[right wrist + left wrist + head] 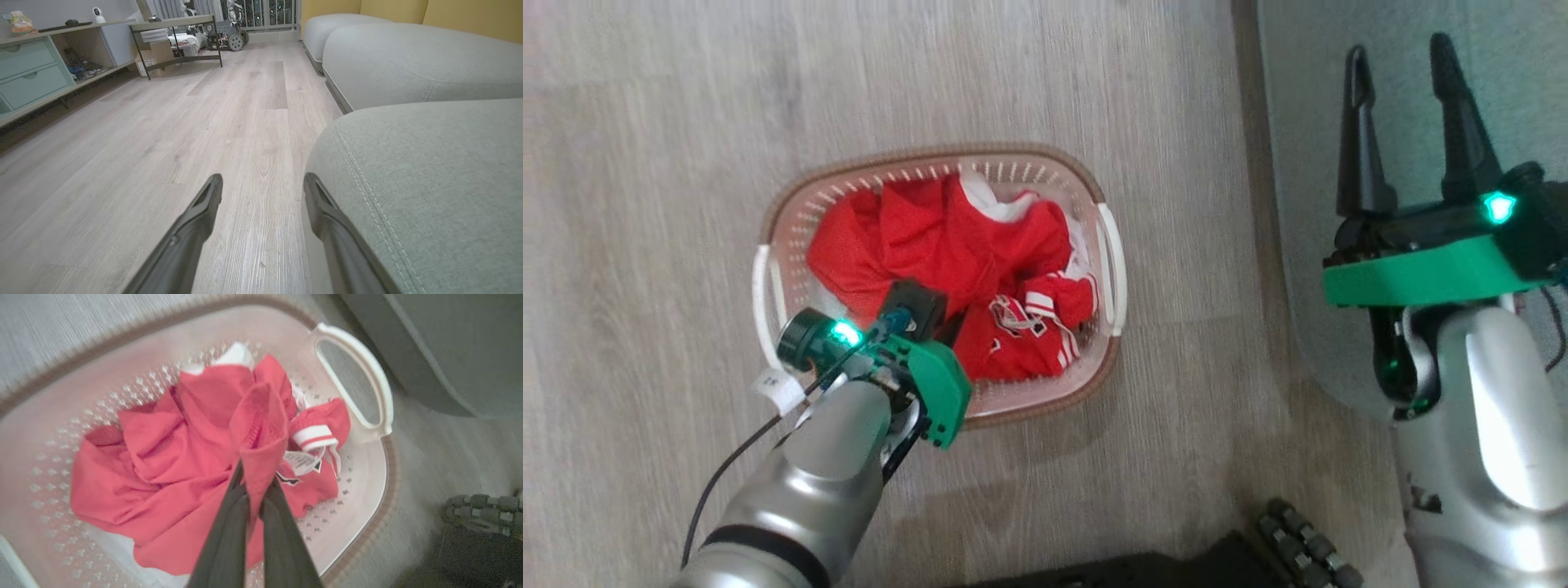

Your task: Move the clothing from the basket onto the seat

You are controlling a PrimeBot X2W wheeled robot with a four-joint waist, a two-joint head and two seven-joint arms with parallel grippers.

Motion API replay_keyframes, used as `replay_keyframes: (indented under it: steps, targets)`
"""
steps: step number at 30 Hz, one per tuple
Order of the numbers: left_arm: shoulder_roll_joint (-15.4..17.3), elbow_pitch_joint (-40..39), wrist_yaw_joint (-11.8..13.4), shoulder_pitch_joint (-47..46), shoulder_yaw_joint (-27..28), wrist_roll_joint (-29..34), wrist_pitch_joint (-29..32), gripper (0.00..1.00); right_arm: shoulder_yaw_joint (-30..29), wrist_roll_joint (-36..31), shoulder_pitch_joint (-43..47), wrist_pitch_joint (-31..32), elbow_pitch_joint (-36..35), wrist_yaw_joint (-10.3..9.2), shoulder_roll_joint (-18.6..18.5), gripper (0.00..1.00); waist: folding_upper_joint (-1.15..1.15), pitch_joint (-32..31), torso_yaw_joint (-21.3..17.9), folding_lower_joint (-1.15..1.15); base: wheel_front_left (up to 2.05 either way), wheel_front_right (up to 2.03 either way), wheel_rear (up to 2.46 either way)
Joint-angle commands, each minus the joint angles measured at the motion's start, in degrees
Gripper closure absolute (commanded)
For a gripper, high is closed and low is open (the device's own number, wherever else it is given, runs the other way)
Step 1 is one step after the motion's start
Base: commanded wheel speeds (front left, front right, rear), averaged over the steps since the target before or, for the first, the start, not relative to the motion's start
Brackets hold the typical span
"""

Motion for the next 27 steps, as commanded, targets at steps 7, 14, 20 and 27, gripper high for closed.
replay_keyframes:
  steps: [7, 14, 20, 27]
  targets:
    - [2.5, -11.4, 1.2, 4.2, 4.3, -1.0, -0.8, 1.00, 1.5, 0.3, 5.2, -0.5, 1.0, 0.42, -0.1, 0.00, 0.00, -10.8, 1.9, -0.01, 0.00, 0.00, 0.00]
    - [4.1, -21.3, 2.0, 7.9, 7.5, -1.6, -0.8, 1.00, 1.1, -0.1, 9.8, -0.5, 3.9, 0.42, -0.1, 0.00, 0.00, -20.3, 3.1, -0.01, 0.00, 0.00, 0.00]
    - [5.0, -27.0, 2.1, 9.9, 8.9, -2.0, -0.8, 1.00, 1.0, -0.5, 14.5, -0.5, 6.0, 0.42, -0.1, 0.00, 0.00, -28.8, 3.9, -0.01, 0.00, 0.00, 0.00]
    - [5.9, -30.0, 1.9, 9.5, 9.5, -3.4, 0.6, 1.00, 0.6, -1.0, 20.0, -0.5, 7.5, 0.42, -0.1, 0.00, 0.00, -36.9, 4.3, -0.01, 0.00, 0.00, 0.00]
